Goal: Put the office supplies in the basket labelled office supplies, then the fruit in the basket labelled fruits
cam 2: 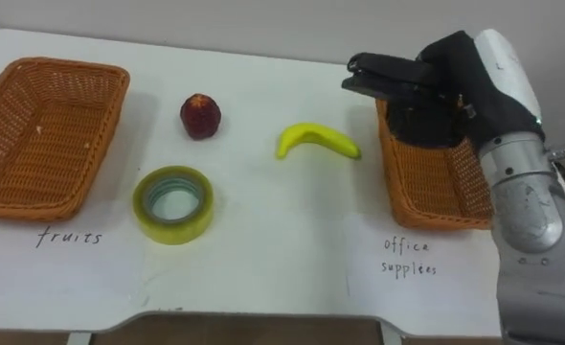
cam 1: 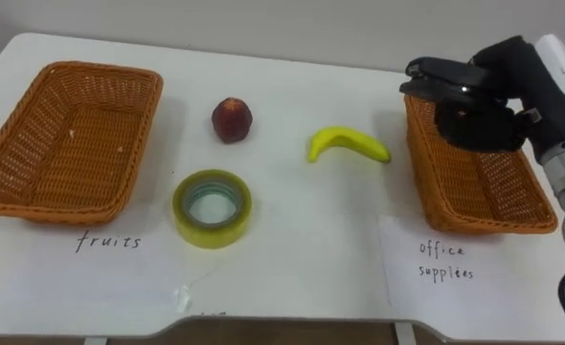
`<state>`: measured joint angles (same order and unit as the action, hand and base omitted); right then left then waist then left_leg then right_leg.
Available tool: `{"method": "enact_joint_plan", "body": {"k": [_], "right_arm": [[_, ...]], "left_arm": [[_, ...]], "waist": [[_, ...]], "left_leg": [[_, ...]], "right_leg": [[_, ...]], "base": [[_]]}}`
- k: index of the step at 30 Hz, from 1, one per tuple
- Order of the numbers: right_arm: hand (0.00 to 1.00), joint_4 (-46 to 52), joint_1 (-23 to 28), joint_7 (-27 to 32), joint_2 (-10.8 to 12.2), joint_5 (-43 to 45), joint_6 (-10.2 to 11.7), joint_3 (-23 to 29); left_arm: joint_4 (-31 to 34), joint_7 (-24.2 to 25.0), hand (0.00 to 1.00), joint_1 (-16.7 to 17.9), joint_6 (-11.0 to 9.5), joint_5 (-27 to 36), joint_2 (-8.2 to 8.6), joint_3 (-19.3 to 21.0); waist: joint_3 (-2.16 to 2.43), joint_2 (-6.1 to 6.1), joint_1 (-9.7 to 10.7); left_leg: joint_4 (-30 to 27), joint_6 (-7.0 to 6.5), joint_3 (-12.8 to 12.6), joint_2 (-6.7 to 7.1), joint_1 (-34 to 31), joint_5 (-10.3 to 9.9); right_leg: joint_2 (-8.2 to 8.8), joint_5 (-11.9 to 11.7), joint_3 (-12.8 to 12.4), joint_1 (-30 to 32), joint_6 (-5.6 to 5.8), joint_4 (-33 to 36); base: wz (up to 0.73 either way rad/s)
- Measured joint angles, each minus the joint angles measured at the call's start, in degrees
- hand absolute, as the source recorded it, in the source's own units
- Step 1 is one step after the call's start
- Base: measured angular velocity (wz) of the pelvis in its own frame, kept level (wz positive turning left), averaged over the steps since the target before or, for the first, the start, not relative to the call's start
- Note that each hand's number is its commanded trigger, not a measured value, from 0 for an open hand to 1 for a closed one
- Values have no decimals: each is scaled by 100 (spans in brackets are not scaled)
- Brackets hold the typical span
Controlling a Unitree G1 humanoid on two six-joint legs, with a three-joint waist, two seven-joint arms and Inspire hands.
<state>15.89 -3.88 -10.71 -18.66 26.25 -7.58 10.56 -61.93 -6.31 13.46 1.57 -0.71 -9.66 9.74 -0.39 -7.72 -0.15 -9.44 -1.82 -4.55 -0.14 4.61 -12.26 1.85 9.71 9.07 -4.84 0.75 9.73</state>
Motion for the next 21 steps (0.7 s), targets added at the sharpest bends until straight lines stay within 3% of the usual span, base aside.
{"method": "enact_joint_plan", "body": {"k": [4,8,15,21], "right_arm": [[100,-76,-2,190,-5,-17,36,21],[100,-645,0,308,-41,-37,61,69],[100,-986,5,395,-143,-9,71,212],[100,-1452,89,496,-143,82,-3,227]], "left_arm": [[1,-108,0,1,4,-2,9,0],[4,-195,0,4,5,-7,12,17],[5,-196,0,62,40,-43,14,66],[14,-200,0,73,107,-125,17,132]], "waist": [[8,-2,6],[48,-51,8],[12,19,42],[38,16,56]], "left_leg": [[3,0,0,1,0,0],[-10,1,-1,-2,11,1],[-5,1,-1,-4,6,0],[-7,2,3,-5,13,0]], "right_leg": [[-1,0,27,-4,0,-3],[9,0,31,-13,0,-15],[6,0,38,-30,0,-13],[1,0,41,-34,0,-9]], "base": [[1],[2],[0],[0]]}}
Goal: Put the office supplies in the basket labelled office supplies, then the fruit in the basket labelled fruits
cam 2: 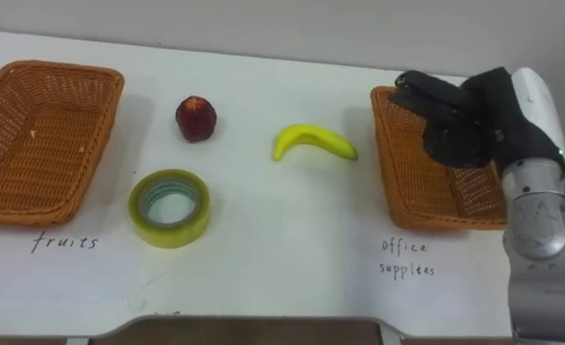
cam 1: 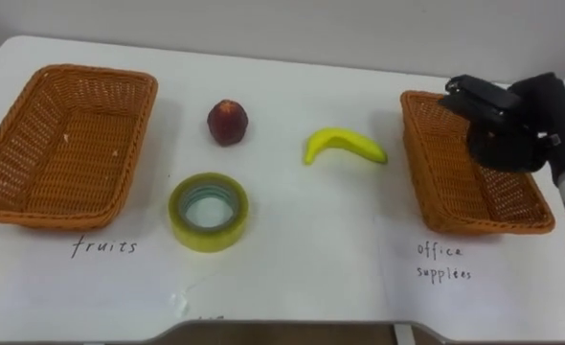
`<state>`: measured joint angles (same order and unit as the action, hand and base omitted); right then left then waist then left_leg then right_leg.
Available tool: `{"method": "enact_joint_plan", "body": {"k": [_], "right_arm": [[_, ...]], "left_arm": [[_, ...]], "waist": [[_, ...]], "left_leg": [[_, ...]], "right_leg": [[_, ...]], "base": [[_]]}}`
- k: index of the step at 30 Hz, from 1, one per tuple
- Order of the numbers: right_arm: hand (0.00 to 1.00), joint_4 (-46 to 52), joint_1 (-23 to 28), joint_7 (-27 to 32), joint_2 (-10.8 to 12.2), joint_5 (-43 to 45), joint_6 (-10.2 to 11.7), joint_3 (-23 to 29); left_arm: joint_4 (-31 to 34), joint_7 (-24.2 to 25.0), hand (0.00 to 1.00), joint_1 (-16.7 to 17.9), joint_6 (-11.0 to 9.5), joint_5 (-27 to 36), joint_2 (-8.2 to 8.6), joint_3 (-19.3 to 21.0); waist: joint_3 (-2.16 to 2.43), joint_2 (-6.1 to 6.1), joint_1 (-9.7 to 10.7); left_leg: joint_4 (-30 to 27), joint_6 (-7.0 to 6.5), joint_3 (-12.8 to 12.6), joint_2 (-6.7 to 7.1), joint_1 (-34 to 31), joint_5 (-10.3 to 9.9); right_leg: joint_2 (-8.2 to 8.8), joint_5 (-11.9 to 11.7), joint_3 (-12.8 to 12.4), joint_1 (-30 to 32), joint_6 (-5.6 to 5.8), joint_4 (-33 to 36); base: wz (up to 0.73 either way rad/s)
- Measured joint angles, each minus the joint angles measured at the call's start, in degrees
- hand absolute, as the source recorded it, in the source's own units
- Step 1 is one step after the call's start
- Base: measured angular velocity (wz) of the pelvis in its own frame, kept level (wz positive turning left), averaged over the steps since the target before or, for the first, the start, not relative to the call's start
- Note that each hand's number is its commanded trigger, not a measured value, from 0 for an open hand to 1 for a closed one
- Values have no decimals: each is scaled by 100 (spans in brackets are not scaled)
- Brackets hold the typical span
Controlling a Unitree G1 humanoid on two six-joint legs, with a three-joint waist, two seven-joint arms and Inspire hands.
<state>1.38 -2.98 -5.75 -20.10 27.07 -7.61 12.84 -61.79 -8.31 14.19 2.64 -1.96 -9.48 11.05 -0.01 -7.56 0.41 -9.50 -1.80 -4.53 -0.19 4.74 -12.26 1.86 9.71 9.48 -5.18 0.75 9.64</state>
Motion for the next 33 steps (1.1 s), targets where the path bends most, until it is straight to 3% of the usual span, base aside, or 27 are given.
{"method": "enact_joint_plan", "body": {"k": [5,19,31,33], "right_arm": [[100,-373,1,77,0,-129,2,0],[100,-620,190,60,0,-434,2,-20],[100,-1001,201,58,0,-421,-2,-30],[54,-1001,201,58,0,-421,-2,-31]], "left_arm": [[48,-2,0,-13,2,5,-3,-5],[47,115,0,-92,110,5,-4,-11],[13,123,0,-166,110,10,-4,-12],[12,126,0,-184,110,10,-4,-12]], "waist": [[11,-16,32],[-20,36,11],[-18,65,-6],[-18,65,-10]], "left_leg": [[-11,0,3,2,6,0],[10,0,8,0,2,-1],[7,0,8,1,-1,-1],[6,0,9,1,-1,-1]], "right_leg": [[8,0,4,-4,0,8],[15,0,95,7,0,6],[14,1,80,12,1,6],[15,1,79,11,1,6]], "base": [[0],[1],[0],[0]]}}
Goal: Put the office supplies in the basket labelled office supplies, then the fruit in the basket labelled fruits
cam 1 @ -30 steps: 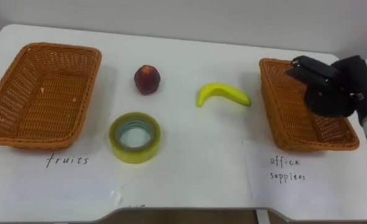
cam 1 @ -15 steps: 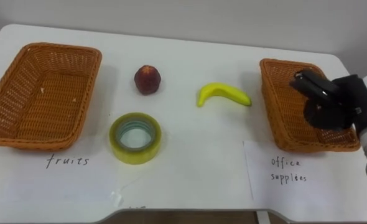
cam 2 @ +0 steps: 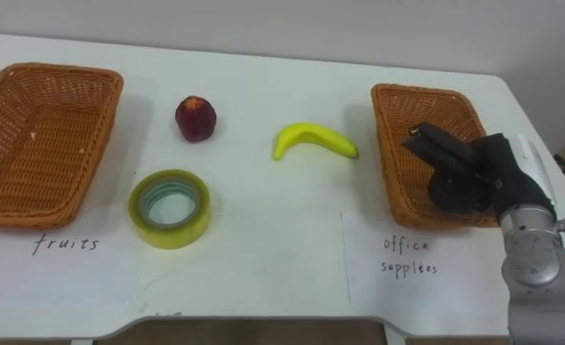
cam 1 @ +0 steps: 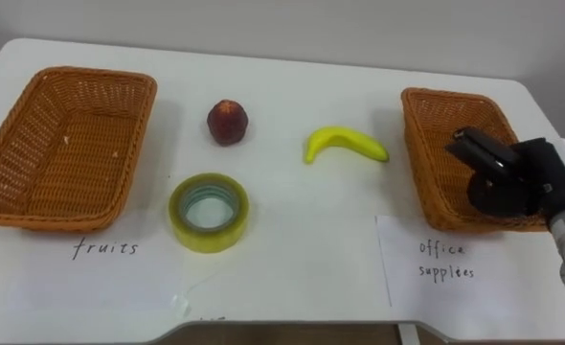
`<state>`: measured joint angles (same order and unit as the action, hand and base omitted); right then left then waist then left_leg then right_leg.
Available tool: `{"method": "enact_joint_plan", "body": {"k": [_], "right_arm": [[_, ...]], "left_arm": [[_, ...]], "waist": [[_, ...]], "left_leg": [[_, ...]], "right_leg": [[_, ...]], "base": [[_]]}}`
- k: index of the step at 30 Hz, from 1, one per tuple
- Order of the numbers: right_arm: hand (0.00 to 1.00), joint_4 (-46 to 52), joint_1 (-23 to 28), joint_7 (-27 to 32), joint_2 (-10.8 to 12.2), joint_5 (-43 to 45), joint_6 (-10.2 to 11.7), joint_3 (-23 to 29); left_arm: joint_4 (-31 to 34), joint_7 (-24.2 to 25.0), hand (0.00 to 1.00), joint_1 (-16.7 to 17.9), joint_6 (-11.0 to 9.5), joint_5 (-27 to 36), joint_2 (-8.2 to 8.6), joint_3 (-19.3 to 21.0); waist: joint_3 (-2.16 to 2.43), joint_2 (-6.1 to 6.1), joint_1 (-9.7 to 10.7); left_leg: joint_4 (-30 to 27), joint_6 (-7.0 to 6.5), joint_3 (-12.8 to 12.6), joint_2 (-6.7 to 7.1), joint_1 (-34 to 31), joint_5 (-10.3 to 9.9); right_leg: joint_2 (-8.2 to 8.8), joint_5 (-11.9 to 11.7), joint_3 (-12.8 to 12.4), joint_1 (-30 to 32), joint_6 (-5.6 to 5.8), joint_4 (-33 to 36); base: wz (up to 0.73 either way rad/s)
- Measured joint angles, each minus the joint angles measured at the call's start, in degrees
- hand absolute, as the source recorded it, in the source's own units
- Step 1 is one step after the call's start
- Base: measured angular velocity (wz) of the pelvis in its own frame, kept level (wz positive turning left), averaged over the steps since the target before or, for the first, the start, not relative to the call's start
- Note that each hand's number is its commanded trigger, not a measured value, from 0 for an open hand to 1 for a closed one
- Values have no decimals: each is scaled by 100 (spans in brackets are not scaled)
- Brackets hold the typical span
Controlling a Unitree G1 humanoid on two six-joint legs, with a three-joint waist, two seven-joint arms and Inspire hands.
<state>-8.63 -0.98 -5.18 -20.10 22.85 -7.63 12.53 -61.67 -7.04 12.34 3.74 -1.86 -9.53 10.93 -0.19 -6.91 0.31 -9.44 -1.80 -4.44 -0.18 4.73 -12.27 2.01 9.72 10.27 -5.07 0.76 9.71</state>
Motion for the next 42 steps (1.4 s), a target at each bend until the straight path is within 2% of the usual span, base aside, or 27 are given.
{"method": "enact_joint_plan", "body": {"k": [2,3,15,42], "right_arm": [[8,0,0,0,0,2,0,-2],[0,-1,0,0,0,4,0,-4],[0,-15,5,1,1,46,1,-3],[0,-16,4,6,0,42,2,-3]], "left_arm": [[-1,6,0,-6,0,0,0,-4],[-1,7,0,-5,0,0,0,-8],[-8,21,0,-24,0,-2,0,-8],[-23,0,0,-32,-1,0,0,-15]], "waist": [[0,0,-7],[0,0,-8],[13,22,-10],[12,17,-22]], "left_leg": [[-1,0,0,0,1,0],[-1,0,0,1,2,0],[-5,0,3,2,3,0],[-3,0,3,2,4,0]], "right_leg": [[0,0,-1,-1,0,1],[0,0,-1,-2,0,1],[-1,0,-12,-2,0,0],[-1,0,-12,-4,0,0]], "base": [[0],[0],[0],[0]]}}
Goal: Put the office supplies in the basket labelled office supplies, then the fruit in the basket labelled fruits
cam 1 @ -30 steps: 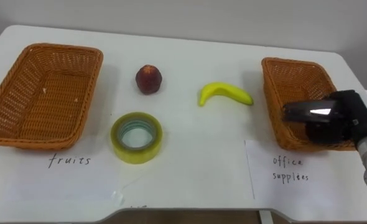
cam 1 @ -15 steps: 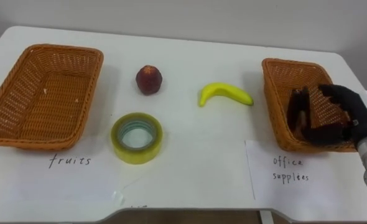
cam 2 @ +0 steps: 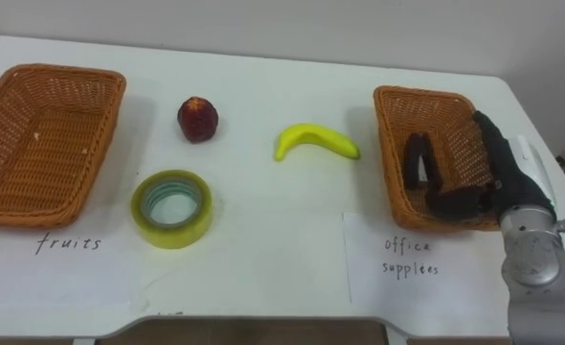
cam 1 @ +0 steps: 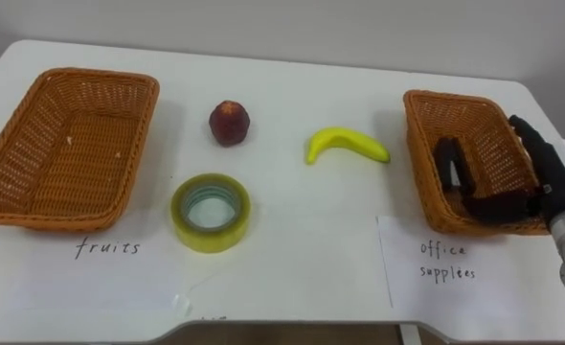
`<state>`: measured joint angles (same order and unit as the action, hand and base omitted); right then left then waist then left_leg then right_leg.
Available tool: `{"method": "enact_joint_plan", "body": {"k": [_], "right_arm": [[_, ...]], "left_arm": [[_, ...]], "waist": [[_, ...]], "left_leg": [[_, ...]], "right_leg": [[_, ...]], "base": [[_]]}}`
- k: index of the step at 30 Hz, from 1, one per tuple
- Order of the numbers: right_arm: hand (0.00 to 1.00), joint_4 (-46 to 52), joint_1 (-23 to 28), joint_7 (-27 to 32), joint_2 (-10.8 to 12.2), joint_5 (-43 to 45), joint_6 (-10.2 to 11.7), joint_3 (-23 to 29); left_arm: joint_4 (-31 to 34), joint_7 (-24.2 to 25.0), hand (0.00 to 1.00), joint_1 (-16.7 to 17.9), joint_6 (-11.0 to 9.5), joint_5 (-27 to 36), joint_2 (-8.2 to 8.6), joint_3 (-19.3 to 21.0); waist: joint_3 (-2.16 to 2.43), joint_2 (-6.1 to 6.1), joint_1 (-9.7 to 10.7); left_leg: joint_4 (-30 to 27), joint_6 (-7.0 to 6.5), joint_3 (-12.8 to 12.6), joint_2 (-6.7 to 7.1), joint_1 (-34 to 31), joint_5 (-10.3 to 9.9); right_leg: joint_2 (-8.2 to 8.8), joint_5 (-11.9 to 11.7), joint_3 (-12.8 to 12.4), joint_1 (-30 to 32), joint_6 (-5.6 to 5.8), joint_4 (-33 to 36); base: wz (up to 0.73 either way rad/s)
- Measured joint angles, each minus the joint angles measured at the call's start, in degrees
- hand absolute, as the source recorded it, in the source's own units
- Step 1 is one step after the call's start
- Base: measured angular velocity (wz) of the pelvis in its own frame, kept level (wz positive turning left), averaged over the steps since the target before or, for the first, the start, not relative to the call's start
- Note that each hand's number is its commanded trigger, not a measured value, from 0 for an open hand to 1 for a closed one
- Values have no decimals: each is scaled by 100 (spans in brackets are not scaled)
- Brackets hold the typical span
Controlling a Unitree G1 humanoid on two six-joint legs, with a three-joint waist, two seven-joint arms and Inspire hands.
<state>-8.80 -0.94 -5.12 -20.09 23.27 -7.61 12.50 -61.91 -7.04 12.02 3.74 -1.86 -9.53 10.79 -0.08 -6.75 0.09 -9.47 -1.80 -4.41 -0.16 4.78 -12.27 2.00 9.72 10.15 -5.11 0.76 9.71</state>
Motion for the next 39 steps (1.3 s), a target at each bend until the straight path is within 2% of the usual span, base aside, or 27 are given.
{"method": "enact_joint_plan", "body": {"k": [15,20,29,32,39], "right_arm": [[0,64,-1,0,0,-69,6,0],[0,536,-2,-3,0,-134,12,2],[0,971,-38,76,0,-772,56,3],[0,1031,-301,108,-6,-881,54,-2],[0,1613,-468,140,2,-1036,20,-3]], "left_arm": [[-2,20,0,-2,-3,10,0,-33],[4,4,0,11,-11,12,4,-40],[134,-89,0,43,-55,169,8,-30],[119,-122,0,26,-55,157,-6,-25],[123,-92,0,78,-36,98,5,-27]], "waist": [[-3,-20,-26],[-2,-11,-26],[-3,-13,-68],[-8,-9,-62],[2,-20,-80]], "left_leg": [[7,0,0,-3,-3,0],[12,0,-14,-4,0,0],[11,0,-17,-11,89,0],[18,-1,-22,-10,82,0],[10,-1,-12,-5,83,0]], "right_leg": [[-1,0,5,5,0,-2],[-5,0,-4,4,0,-3],[5,0,-36,-55,0,1],[11,1,-26,-52,1,9],[12,0,55,-80,1,9]], "base": [[0],[0],[0],[-1],[2]]}}
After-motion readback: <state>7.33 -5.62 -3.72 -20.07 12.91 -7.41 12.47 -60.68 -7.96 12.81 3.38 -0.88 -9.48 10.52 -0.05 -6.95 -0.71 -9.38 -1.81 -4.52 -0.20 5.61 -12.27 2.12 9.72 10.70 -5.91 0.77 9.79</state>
